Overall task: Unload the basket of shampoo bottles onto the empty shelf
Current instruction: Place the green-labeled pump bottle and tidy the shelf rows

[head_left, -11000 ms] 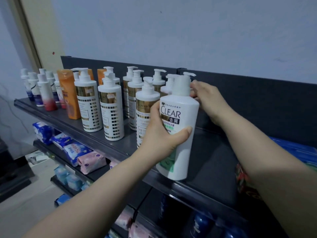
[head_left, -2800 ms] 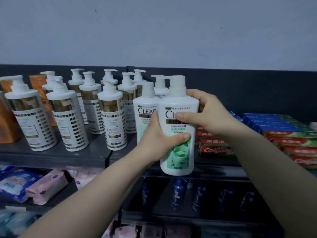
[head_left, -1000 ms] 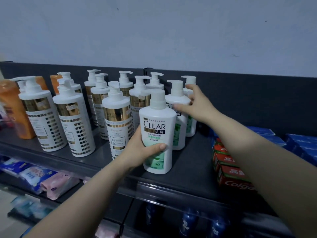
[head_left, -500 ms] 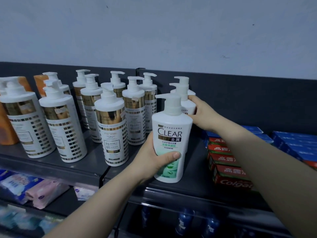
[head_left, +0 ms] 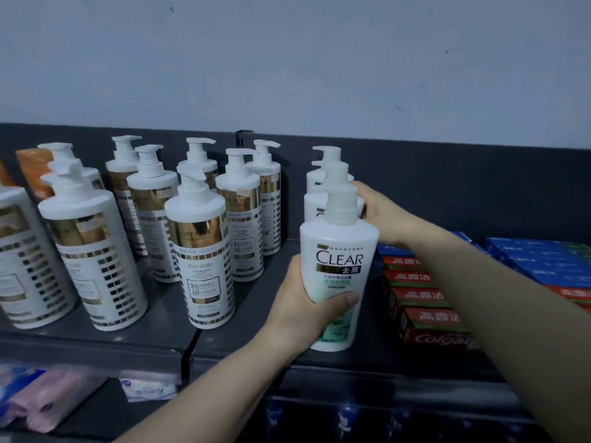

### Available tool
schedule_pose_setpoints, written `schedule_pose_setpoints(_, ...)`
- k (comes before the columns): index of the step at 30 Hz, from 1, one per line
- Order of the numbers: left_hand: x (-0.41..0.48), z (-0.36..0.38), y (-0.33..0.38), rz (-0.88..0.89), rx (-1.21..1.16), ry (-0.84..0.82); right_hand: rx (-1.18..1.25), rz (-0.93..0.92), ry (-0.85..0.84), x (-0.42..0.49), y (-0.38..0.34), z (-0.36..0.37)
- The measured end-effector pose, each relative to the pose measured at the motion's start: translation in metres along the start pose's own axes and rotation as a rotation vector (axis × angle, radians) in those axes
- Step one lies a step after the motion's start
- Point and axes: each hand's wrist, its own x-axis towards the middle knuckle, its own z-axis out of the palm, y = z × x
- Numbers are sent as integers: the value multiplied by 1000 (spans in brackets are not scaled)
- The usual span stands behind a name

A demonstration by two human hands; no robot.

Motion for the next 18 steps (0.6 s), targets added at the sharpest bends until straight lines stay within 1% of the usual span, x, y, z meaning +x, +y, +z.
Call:
schedule_pose_setpoints(3,0,2,2,2,-71,-37,14,10,8,-3,3,-2)
schedule_pose_setpoints(5,0,1,1,4,-88,-73,8,20,-17,-3,3,-3)
schedule_pose_setpoints(7,0,-6,5,13,-114,-48,53,39,-14,-6,5,-8)
schedule_pose_setpoints(8,2,-12,8,31,-117,3,92,39,45,-9,8,-12)
schedule_pose_setpoints(11,29,-28,16,65,-163,144,182,14,365,-11,19,-27)
schedule_pose_setpoints(12,41,-30,19,45,-164,167,159,30,425,-8,22,-31)
schedule_pose_setpoints(13,53,-31,22,29,-145,182,119,57,439,-2,24,-33)
schedule_pose_setpoints(15,73,-28,27,29,-107,181,48,106,382,15,25,-35)
schedule_pose_setpoints(18,89,-22,28,16,-114,109,10,135,257,46,20,-33)
